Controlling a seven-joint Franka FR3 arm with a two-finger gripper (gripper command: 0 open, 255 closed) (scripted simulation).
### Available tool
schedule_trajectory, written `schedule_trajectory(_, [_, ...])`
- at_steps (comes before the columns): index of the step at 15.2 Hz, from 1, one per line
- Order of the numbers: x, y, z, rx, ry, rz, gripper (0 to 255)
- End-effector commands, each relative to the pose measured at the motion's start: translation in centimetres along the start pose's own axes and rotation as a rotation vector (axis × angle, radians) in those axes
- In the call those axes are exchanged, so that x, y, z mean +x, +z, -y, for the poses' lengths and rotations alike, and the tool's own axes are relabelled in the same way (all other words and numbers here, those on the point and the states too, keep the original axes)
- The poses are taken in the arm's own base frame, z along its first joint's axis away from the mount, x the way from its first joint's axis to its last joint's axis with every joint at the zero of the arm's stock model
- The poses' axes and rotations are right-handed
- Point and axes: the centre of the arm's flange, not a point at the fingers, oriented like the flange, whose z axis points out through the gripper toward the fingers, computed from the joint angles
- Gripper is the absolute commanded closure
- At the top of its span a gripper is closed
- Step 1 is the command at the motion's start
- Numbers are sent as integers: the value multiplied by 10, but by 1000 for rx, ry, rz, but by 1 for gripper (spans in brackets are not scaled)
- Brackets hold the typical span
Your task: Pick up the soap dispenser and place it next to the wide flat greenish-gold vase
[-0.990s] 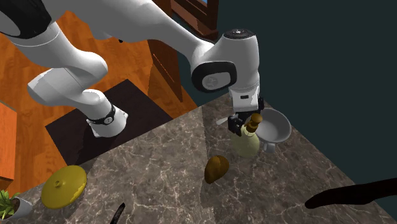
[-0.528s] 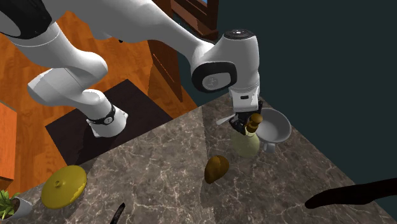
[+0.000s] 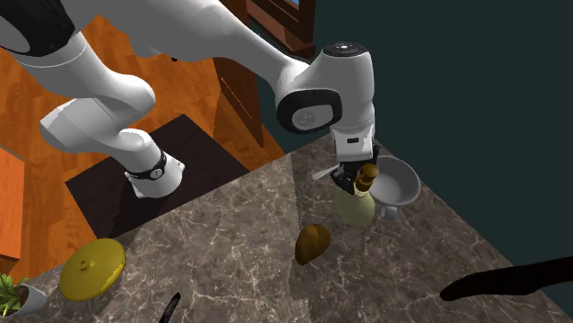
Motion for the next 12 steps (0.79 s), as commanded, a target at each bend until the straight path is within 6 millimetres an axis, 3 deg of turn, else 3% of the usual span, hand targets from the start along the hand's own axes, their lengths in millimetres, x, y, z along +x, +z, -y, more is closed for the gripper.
schedule_trajectory(1, [1,-5,1,0,0,0,255])
schedule_trajectory(12, [19,-60,6,0,0,0,255])
